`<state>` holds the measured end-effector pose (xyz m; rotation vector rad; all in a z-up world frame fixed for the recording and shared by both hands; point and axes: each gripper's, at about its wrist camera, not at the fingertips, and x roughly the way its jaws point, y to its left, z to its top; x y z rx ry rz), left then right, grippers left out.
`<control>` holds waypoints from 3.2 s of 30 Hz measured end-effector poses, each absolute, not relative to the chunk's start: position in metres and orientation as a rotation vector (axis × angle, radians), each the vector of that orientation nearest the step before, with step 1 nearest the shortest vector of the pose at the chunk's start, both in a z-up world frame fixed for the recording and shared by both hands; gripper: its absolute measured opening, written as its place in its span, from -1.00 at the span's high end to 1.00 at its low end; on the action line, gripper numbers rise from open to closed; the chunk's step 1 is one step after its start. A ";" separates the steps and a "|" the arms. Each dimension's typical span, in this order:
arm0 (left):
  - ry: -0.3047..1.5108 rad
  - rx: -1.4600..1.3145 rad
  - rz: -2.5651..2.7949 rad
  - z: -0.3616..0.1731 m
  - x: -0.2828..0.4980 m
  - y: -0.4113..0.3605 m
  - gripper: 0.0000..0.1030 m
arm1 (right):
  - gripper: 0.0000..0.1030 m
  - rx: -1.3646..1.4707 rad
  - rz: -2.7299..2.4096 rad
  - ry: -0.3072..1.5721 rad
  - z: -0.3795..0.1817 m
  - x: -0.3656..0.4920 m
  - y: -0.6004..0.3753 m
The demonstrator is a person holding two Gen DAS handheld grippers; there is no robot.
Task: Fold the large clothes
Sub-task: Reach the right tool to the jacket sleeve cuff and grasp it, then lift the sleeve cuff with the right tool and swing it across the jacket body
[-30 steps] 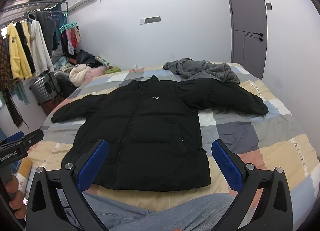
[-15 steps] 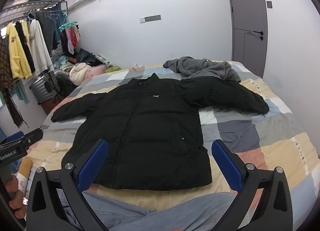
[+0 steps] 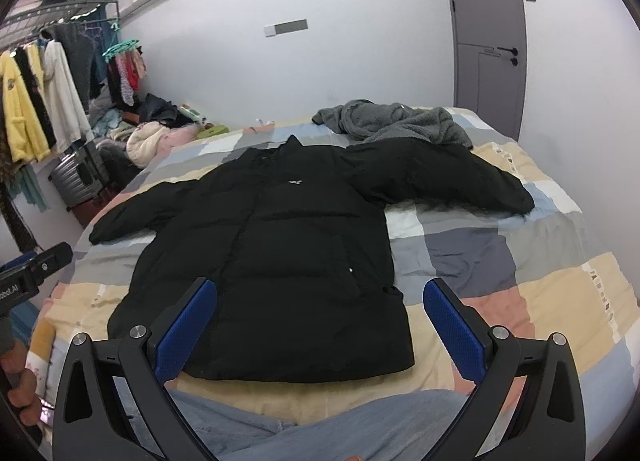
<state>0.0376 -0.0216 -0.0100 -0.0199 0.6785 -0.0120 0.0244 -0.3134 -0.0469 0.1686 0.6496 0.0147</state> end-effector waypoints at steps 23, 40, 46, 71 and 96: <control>0.670 -0.113 -0.129 -0.104 0.159 -0.005 -1.00 | -1.00 0.264 -0.161 0.460 -0.050 0.105 -0.470; 0.705 -0.186 -0.084 -0.140 0.197 0.004 -1.00 | -0.98 0.918 -0.226 0.534 -0.228 0.244 -0.688; 0.700 -0.183 -0.045 -0.148 0.212 0.003 -1.00 | -0.89 1.118 -0.275 0.484 -0.283 0.273 -0.736; 0.756 -0.106 0.025 -0.181 0.252 -0.006 -1.00 | 0.85 0.976 -0.329 0.372 -0.249 0.336 -0.790; 0.636 -0.056 -0.062 -0.129 0.214 0.047 -1.00 | 0.89 0.436 -0.199 0.228 0.096 0.320 -0.599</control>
